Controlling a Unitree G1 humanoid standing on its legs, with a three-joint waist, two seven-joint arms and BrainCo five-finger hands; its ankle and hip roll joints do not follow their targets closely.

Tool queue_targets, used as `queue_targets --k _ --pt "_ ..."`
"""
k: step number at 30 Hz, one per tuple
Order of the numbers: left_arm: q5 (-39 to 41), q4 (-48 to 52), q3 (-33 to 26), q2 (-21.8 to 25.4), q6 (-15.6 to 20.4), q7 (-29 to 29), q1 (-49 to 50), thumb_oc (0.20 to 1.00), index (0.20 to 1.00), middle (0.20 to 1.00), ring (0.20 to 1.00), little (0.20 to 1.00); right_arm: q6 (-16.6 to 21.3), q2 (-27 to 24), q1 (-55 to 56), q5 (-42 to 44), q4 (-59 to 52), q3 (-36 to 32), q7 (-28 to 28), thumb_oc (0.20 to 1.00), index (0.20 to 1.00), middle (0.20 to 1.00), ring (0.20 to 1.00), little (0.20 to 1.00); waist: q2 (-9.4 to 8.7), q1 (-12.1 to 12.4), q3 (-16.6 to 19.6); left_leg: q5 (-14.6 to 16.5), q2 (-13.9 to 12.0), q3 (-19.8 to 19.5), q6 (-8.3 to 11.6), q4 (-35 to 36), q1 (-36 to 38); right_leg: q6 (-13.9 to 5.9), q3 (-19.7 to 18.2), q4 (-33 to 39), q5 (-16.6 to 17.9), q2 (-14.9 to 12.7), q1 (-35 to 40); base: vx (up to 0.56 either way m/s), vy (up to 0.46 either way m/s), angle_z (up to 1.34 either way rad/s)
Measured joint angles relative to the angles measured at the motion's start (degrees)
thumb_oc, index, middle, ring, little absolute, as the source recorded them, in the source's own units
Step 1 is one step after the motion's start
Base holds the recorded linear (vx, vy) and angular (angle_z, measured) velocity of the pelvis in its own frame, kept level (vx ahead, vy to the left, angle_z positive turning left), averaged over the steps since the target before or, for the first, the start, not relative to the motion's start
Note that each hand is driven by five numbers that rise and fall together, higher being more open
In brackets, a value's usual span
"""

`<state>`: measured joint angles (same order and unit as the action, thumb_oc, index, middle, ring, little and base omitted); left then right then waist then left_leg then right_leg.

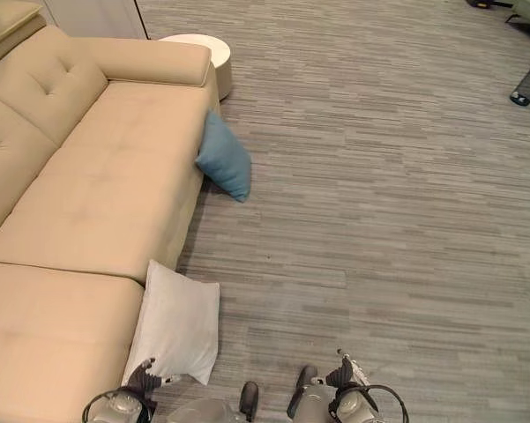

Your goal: Pick up all the scattered cushions and arrange them neatly on the sofa.

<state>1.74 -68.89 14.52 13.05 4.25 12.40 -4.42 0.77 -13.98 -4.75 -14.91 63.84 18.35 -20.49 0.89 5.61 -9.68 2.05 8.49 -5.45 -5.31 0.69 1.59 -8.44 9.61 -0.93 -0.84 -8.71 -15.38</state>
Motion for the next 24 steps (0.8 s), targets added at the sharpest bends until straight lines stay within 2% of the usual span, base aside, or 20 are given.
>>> queue_targets --k 1,2,3,4,5,6,7,8,9,10,12,13,14,15,16,17,19,21,22,24 --pt "-0.1 0.0 0.1 -0.2 0.0 0.0 -0.1 1.000 1.000 1.000 1.000 1.000 -0.4 -0.7 0.8 0.0 0.8 -0.1 0.1 1.000 1.000 1.000 1.000 1.000 0.01 -0.6 -0.1 0.4 0.1 -3.1 0.04 0.0 2.0 0.33 -3.9 2.0 4.0 1.5 -0.1 0.31 -0.225 1.50" --pt "-0.2 -0.9 0.1 -0.5 0.1 -0.1 0.6 1.000 1.000 1.000 1.000 1.000 -0.7 -0.6 1.0 0.0 2.3 0.0 0.3 1.000 1.000 1.000 1.000 1.000 -0.39 -1.0 0.1 1.1 0.3 -4.8 1.05 0.4 4.7 1.55 -3.1 1.5 6.6 1.8 1.6 0.31 -0.268 1.46" --pt "-0.3 -1.1 0.1 -0.8 0.2 -0.1 1.4 1.000 1.000 1.000 1.000 1.000 -0.8 -0.6 1.0 0.0 3.0 0.1 0.4 1.000 1.000 1.000 1.000 1.000 -0.81 -1.2 0.4 1.7 0.3 -4.9 2.04 0.8 6.7 2.41 -1.2 0.7 7.2 1.9 3.0 0.18 -0.239 1.13" --pt "-0.4 -1.1 0.2 -1.2 0.2 -0.1 2.3 1.000 1.000 1.000 1.000 1.000 -0.7 -0.7 1.1 0.0 3.6 0.0 0.4 1.000 1.000 1.000 1.000 1.000 -1.15 -1.3 1.1 2.7 0.2 -5.1 3.14 1.0 7.8 4.70 -0.4 0.3 9.1 1.9 4.0 0.14 -0.328 0.92" --pt "-0.6 -1.1 0.2 -2.2 0.1 -0.2 3.4 1.000 1.000 1.000 1.000 1.000 -0.8 -0.9 0.9 0.0 3.8 -0.8 0.4 1.000 1.000 1.000 1.000 1.000 -0.46 -1.1 2.1 3.6 -1.1 -6.7 4.12 0.2 7.3 6.62 1.7 0.3 10.2 2.5 4.9 0.08 -0.320 1.01" --pt "-0.7 -1.1 0.2 -2.9 0.1 -0.7 3.3 1.000 1.000 1.000 1.000 1.000 -0.8 -0.9 0.5 0.0 3.6 -1.2 0.4 1.000 1.000 1.000 1.000 1.000 -0.29 -1.0 1.9 3.5 -1.5 -7.8 4.39 -2.3 6.0 7.71 4.3 3.0 10.9 2.6 7.3 0.04 -0.230 1.27" --pt "-0.8 -0.9 0.1 -2.5 0.2 -1.0 2.7 1.000 1.000 1.000 1.000 1.000 -0.8 -1.0 0.7 0.0 3.3 -1.1 0.4 1.000 1.000 1.000 1.000 1.000 -1.03 0.2 1.7 3.5 -1.3 -7.4 5.00 -6.3 3.7 8.84 7.3 6.2 11.4 2.5 9.8 0.00 -0.183 1.36" --pt "-0.9 -0.2 0.1 -2.4 0.2 -1.0 2.1 1.000 1.000 1.000 1.000 1.000 -0.6 -1.3 1.4 0.0 2.9 -1.0 0.4 1.000 1.000 1.000 1.000 1.000 -1.93 1.0 1.5 4.9 -1.3 -6.2 6.59 -10.4 1.8 10.36 8.2 6.3 10.6 2.4 10.1 -0.02 -0.196 1.39" --pt "-1.1 0.4 0.0 -1.9 0.0 -1.1 3.4 1.000 1.000 1.000 1.000 1.000 -0.3 -2.2 -0.1 0.1 0.9 -1.2 -0.1 1.000 1.000 1.000 1.000 1.000 -2.47 2.9 1.0 5.3 -3.7 0.1 7.69 -15.5 -2.4 12.58 10.4 6.4 8.8 3.1 10.5 -0.03 -0.285 1.74" --pt "-1.2 0.5 0.2 -1.3 -0.3 -1.2 1.6 1.000 1.000 1.000 1.000 1.000 0.0 -2.4 -0.5 0.1 0.5 -0.8 -0.6 1.000 1.000 1.000 1.000 1.000 -2.97 2.7 -0.3 5.9 -6.9 7.7 8.50 -18.7 -6.3 13.50 16.1 6.3 7.5 2.8 11.9 -0.02 -0.203 1.92" --pt "-1.2 2.2 0.5 -0.6 -0.4 -1.1 1.1 1.000 1.000 1.000 1.000 1.000 -0.4 -1.9 0.2 0.2 0.8 -0.9 -1.0 1.000 1.000 1.000 1.000 1.000 -3.64 1.8 -1.1 5.6 -10.8 15.7 8.06 -16.1 -8.1 13.51 22.6 6.5 5.0 2.7 14.0 0.08 -0.195 2.07" --pt "-1.3 4.5 1.0 0.3 -0.3 -2.2 0.5 1.000 1.000 1.000 1.000 1.000 1.8 -6.3 -0.2 2.0 2.2 -3.1 2.8 1.000 1.000 1.000 1.000 1.000 -3.74 1.8 -2.0 3.4 -12.5 19.7 7.99 -12.5 -9.6 11.58 24.7 6.1 3.3 3.4 15.3 0.10 -0.168 2.13" --pt "-1.5 4.1 3.6 -0.3 -0.4 -1.8 -1.3 1.000 1.000 1.000 1.000 1.000 0.9 -11.3 -0.3 5.5 5.5 -4.7 1.2 1.000 1.000 1.000 1.000 1.000 -1.81 1.4 -2.1 -2.2 -14.3 22.4 6.91 -12.2 -11.0 10.33 28.1 4.7 2.2 4.1 15.8 0.03 -0.065 1.86" --pt "-2.1 4.7 3.8 0.1 -0.2 -1.8 -1.3 1.000 1.000 1.000 1.000 1.000 1.0 -11.4 0.4 6.4 5.0 -4.9 0.5 1.000 1.000 1.000 1.000 1.000 -2.77 1.3 -2.5 -2.5 -14.1 23.5 6.73 -9.8 -10.3 9.05 29.3 3.3 1.1 3.8 15.8 0.08 0.014 1.16" --pt "-2.6 4.5 3.6 0.4 -0.1 -1.9 -1.5 1.000 1.000 1.000 1.000 1.000 1.5 -10.7 0.6 6.4 4.9 -4.8 0.6 1.000 1.000 1.000 1.000 1.000 -3.04 1.4 -2.7 -1.6 -14.2 23.3 5.84 -7.9 -9.5 8.68 30.2 1.8 0.3 3.9 15.7 0.07 0.067 0.65" --pt "-2.6 4.1 3.5 0.8 -0.1 -2.1 -1.3 1.000 1.000 1.000 1.000 1.000 1.5 -7.8 0.2 6.5 5.0 -4.8 0.6 1.000 1.000 1.000 1.000 1.000 -3.62 1.3 -2.7 -1.3 -13.9 22.5 5.26 -6.7 -8.7 7.83 30.4 -0.5 -0.7 3.3 15.7 0.10 0.125 0.39" --pt "-2.4 3.7 2.8 0.5 -0.1 -2.1 0.3 1.000 1.000 1.000 1.000 1.000 1.5 -3.2 0.5 6.3 5.6 -3.6 1.0 1.000 1.000 1.000 1.000 1.000 -3.31 1.5 -2.0 -0.7 -12.2 21.6 4.75 -5.4 -7.4 6.74 30.5 -4.3 -2.7 1.0 15.7 0.11 0.159 0.28" --pt "-2.3 1.9 0.8 -1.0 0.0 -2.1 1.6 1.000 1.000 1.000 1.000 1.000 1.6 -0.3 0.5 5.8 5.7 -1.5 1.7 1.000 1.000 1.000 1.000 1.000 -1.80 1.6 -0.6 -0.8 -10.4 20.4 4.04 -3.2 -5.9 5.44 30.7 -6.6 -3.7 -1.0 15.7 0.12 0.204 0.35" --pt "-2.3 1.9 0.7 -1.3 0.0 -2.1 3.1 1.000 1.000 1.000 1.000 1.000 2.1 -0.1 0.1 4.4 5.6 -0.8 2.3 1.000 1.000 1.000 1.000 1.000 -0.59 2.1 0.2 -0.4 -8.7 19.8 2.65 -2.5 -4.6 4.95 30.6 -10.5 -4.4 -3.5 15.7 0.13 0.246 0.58" --pt "-2.3 1.9 0.8 -1.2 0.0 -2.1 4.5 1.000 1.000 1.000 1.000 1.000 2.0 -0.8 0.1 3.7 5.7 -0.8 2.4 1.000 1.000 1.000 1.000 1.000 -0.79 2.0 1.4 -0.3 -6.4 17.2 0.64 -1.1 -3.3 3.05 29.8 -19.0 -6.0 -8.1 14.6 0.08 0.168 0.76"
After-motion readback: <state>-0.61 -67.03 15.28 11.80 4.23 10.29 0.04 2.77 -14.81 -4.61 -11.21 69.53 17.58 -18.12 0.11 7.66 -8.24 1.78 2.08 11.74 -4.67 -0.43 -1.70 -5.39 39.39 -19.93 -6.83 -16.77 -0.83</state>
